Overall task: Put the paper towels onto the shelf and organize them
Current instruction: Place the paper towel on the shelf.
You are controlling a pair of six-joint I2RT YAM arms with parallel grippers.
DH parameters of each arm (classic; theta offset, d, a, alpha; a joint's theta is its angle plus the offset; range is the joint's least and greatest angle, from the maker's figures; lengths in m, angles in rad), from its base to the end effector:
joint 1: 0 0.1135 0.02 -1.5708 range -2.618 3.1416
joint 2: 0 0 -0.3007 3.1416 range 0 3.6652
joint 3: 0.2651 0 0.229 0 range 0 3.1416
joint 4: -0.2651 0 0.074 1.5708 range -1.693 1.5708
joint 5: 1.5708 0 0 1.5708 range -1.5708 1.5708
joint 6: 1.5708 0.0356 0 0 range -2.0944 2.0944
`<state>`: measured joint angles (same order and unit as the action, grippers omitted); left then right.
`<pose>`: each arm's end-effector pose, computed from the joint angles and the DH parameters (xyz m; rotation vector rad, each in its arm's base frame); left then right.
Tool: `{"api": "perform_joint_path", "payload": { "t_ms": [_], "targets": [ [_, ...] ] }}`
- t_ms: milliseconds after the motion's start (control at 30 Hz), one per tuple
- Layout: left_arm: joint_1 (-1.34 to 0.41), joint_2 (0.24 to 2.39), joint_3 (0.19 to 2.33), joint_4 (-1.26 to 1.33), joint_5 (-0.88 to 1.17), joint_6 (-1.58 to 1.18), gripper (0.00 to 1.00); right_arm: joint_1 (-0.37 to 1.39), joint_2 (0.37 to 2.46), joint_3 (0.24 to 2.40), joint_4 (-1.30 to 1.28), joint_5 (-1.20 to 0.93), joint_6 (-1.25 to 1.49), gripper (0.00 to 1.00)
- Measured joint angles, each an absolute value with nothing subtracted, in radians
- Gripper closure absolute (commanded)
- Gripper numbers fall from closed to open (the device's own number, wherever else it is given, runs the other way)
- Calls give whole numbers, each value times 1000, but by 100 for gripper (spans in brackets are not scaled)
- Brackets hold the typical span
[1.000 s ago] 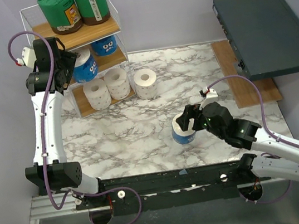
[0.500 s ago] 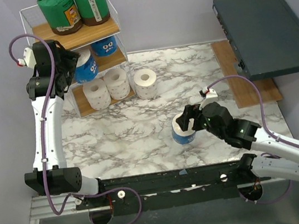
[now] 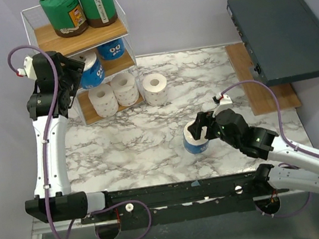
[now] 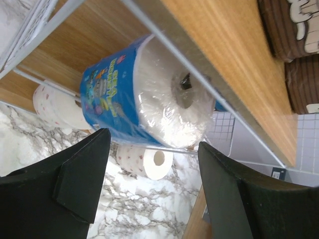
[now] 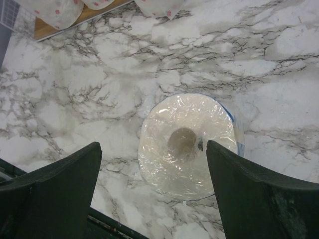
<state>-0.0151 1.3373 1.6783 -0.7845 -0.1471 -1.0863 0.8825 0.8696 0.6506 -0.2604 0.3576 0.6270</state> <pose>0.2373 0.0016 0.4896 -1.1288 1.7149 -0.5495 0.1049 0.1079 0.3043 -0.0381 2.0676 0.5845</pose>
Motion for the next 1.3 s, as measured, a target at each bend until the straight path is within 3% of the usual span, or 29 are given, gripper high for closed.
{"api": "perform_joint_path", "payload": {
  "t_ms": [300,400,533,567,833,1300],
  "targets": [
    [-17,1233,1541,-743,-136,-1042,47,883,870,651,-260,358,627,11],
    [-22,1176,1456,-710,-128,-1018,64,883,870,651,-260,358,627,11],
    [-22,1136,1354,-636,-109,-992,97,883,870,650,-260,358,627,11],
    [-22,1128,1324,-614,-107,-989,100,883,870,649,-259,357,627,11],
    [-22,1113,1155,-440,-104,-999,100,883,870,647,-259,357,627,11],
    [-22,1179,1157,-305,-151,-1018,100,883,871,647,-259,357,627,11]
  ]
}}
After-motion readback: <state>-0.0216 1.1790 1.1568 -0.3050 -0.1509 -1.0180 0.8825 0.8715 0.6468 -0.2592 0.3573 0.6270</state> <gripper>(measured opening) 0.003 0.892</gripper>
